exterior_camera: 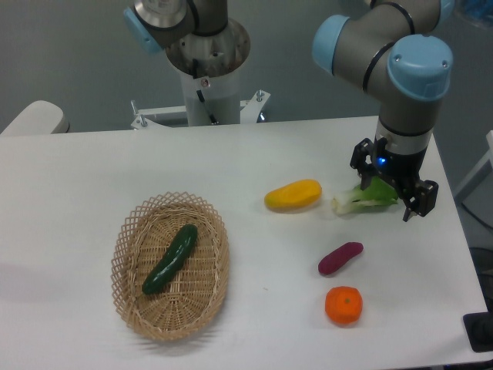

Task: Pick up the cucumber from the basket
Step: 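Move the gripper from the bok choy over the basket and lower it onto the cucumber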

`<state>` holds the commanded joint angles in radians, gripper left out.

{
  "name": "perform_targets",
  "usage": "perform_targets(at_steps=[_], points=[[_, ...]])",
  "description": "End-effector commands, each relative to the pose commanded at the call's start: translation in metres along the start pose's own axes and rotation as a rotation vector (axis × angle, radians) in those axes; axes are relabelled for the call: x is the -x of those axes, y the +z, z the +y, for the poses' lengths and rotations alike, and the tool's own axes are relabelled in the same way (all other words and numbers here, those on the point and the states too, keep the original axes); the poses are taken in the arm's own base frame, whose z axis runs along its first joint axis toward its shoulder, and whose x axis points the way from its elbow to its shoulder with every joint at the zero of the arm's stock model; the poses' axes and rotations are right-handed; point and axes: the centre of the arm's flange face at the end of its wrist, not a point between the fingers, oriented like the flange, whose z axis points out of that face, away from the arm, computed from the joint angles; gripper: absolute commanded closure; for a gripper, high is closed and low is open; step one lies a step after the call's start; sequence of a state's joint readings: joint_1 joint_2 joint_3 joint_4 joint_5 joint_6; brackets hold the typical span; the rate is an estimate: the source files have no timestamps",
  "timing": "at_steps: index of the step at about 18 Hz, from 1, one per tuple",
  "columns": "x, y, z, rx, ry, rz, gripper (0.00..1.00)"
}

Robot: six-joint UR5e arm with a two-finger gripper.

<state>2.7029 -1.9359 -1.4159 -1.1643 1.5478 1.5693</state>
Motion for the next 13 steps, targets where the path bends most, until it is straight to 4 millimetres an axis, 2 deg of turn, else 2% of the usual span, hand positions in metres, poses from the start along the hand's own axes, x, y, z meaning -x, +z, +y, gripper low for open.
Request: perform_targets(at_steps=[4, 8, 13], points=[[-0.006, 0.005, -0.009, -0.004, -0.005, 0.029, 0.00], [-0.022, 0.002, -0.036, -0.009, -0.052, 0.043, 0.00], [-0.051, 0.004, -0.114, -0.021, -0.175, 0.059, 0.00]])
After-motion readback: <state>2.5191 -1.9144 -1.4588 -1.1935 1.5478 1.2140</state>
